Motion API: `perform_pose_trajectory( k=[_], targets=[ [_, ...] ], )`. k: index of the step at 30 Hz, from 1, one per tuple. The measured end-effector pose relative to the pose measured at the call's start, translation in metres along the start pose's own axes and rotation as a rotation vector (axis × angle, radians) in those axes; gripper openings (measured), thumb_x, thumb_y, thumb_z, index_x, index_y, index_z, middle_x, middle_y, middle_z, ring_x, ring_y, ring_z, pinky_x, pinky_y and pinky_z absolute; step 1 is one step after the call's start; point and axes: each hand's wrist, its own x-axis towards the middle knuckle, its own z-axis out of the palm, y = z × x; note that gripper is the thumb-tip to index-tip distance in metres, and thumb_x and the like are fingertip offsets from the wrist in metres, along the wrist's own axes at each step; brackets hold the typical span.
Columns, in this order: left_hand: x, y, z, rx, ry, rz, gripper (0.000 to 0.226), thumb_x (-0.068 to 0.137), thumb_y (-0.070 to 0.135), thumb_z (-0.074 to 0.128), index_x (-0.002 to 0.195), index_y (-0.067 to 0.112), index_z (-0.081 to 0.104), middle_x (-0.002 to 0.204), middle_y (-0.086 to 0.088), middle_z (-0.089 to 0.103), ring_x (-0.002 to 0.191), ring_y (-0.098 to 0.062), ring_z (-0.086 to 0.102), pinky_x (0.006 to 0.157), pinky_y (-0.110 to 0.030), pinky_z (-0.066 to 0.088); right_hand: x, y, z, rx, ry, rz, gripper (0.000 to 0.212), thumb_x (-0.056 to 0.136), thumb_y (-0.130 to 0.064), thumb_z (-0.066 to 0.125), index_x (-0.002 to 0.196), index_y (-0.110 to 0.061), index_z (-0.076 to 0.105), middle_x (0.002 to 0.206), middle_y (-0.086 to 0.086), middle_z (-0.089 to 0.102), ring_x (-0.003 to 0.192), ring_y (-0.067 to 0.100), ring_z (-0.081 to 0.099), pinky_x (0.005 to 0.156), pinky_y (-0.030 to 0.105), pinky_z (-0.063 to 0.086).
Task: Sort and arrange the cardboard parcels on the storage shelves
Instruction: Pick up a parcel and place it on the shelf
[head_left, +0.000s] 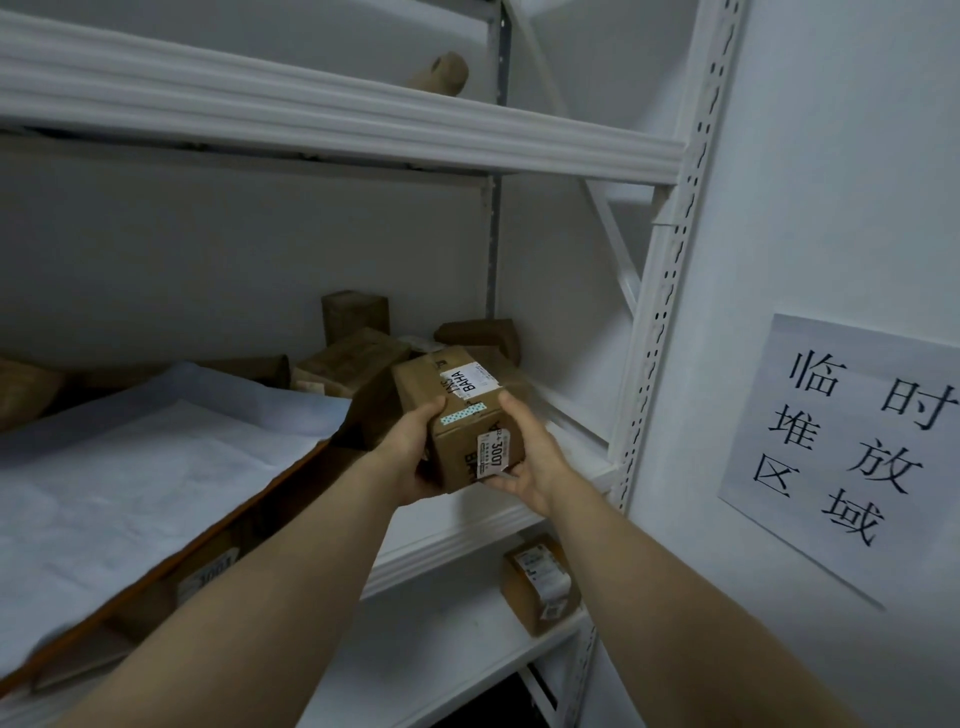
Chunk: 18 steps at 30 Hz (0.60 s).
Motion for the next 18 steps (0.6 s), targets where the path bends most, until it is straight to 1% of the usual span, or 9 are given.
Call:
perform_pose_trajectory(
  k=[4, 6, 8, 10, 11, 12, 14, 15, 18],
  targets=[
    [0.003, 0.002, -0.002, -0.028, 0.001, -0.004, 0.045, 0.086, 0.046, 0.061, 0.117, 0.014, 0.056, 0.108, -0.017, 0.066, 0.099, -0.035, 0.062, 0.075, -0.044, 0.052, 0.007, -0.002, -0.003, -0.088, 0.008, -0.041, 0.037, 0.081, -0.052, 0.065, 0.106, -0.025, 0.061, 0.107, 0.008, 0.069, 0.105, 0.024, 0.061, 0.091, 0.040, 0.050],
    [0.005, 0.003, -0.004, -0.024, 0.002, 0.023, 0.040, 0.087, 0.040, 0.062, 0.116, 0.014, 0.056, 0.108, -0.015, 0.067, 0.100, -0.033, 0.062, 0.080, -0.044, 0.051, 0.010, -0.003, -0.006, -0.139, 0.002, -0.037, 0.034, 0.081, -0.047, 0.066, 0.106, -0.024, 0.062, 0.106, 0.007, 0.070, 0.104, 0.023, 0.060, 0.086, 0.036, 0.047],
    [0.006, 0.006, -0.005, 0.000, 0.033, 0.068, 0.031, 0.089, 0.030, 0.060, 0.115, 0.013, 0.056, 0.105, -0.012, 0.067, 0.097, -0.030, 0.064, 0.085, -0.041, 0.051, 0.011, -0.002, -0.008, -0.163, -0.007, -0.042, 0.049, 0.075, -0.042, 0.071, 0.117, -0.018, 0.060, 0.112, 0.009, 0.068, 0.106, 0.024, 0.059, 0.080, 0.033, 0.047],
    [0.009, 0.009, -0.004, 0.063, 0.096, 0.116, 0.028, 0.090, 0.021, 0.058, 0.117, 0.012, 0.056, 0.105, -0.009, 0.068, 0.094, -0.026, 0.064, 0.092, -0.040, 0.050, 0.014, -0.001, -0.010, -0.218, -0.005, -0.060, 0.082, 0.060, -0.042, 0.079, 0.131, -0.011, 0.052, 0.119, 0.011, 0.064, 0.108, 0.023, 0.059, 0.078, 0.032, 0.048],
    [0.011, 0.010, -0.003, 0.119, 0.151, 0.148, 0.028, 0.089, 0.019, 0.058, 0.116, 0.011, 0.057, 0.105, -0.009, 0.067, 0.092, -0.024, 0.063, 0.092, -0.041, 0.050, 0.014, 0.000, -0.011, -0.254, 0.001, -0.083, 0.084, 0.059, -0.039, 0.081, 0.131, -0.010, 0.049, 0.121, 0.010, 0.063, 0.109, 0.023, 0.059, 0.080, 0.032, 0.049],
    [0.010, 0.012, -0.001, 0.167, 0.193, 0.180, 0.029, 0.087, 0.019, 0.060, 0.115, 0.011, 0.057, 0.104, -0.008, 0.067, 0.089, -0.023, 0.062, 0.086, -0.040, 0.051, 0.015, 0.001, -0.011, -0.283, 0.010, -0.108, 0.077, 0.063, -0.034, 0.081, 0.128, -0.009, 0.049, 0.121, 0.009, 0.062, 0.110, 0.022, 0.058, 0.082, 0.031, 0.050],
    [0.012, 0.013, 0.001, 0.237, 0.217, 0.231, 0.045, 0.080, 0.025, 0.069, 0.120, 0.010, 0.054, 0.103, -0.007, 0.065, 0.086, -0.020, 0.060, 0.069, -0.034, 0.050, 0.017, 0.002, -0.010, -0.345, 0.006, -0.160, 0.065, 0.070, -0.025, 0.079, 0.126, -0.011, 0.051, 0.119, 0.005, 0.063, 0.108, 0.020, 0.059, 0.080, 0.026, 0.049],
    [0.012, 0.014, 0.003, 0.257, 0.203, 0.256, 0.061, 0.073, 0.032, 0.075, 0.125, 0.010, 0.051, 0.106, -0.007, 0.065, 0.089, -0.021, 0.061, 0.067, -0.032, 0.049, 0.016, 0.002, -0.009, -0.395, 0.002, -0.197, 0.064, 0.070, -0.021, 0.079, 0.128, -0.013, 0.054, 0.118, 0.002, 0.064, 0.107, 0.018, 0.059, 0.080, 0.025, 0.049],
    [0.017, 0.014, 0.006, 0.355, 0.208, 0.299, 0.126, 0.035, 0.061, 0.086, 0.139, 0.011, 0.036, 0.117, -0.005, 0.063, 0.104, -0.024, 0.062, 0.087, -0.041, 0.053, 0.017, 0.002, -0.005, -0.512, 0.012, -0.279, 0.074, 0.065, -0.016, 0.083, 0.131, -0.021, 0.049, 0.122, -0.003, 0.058, 0.114, 0.016, 0.053, 0.091, 0.028, 0.048]
  ],
)
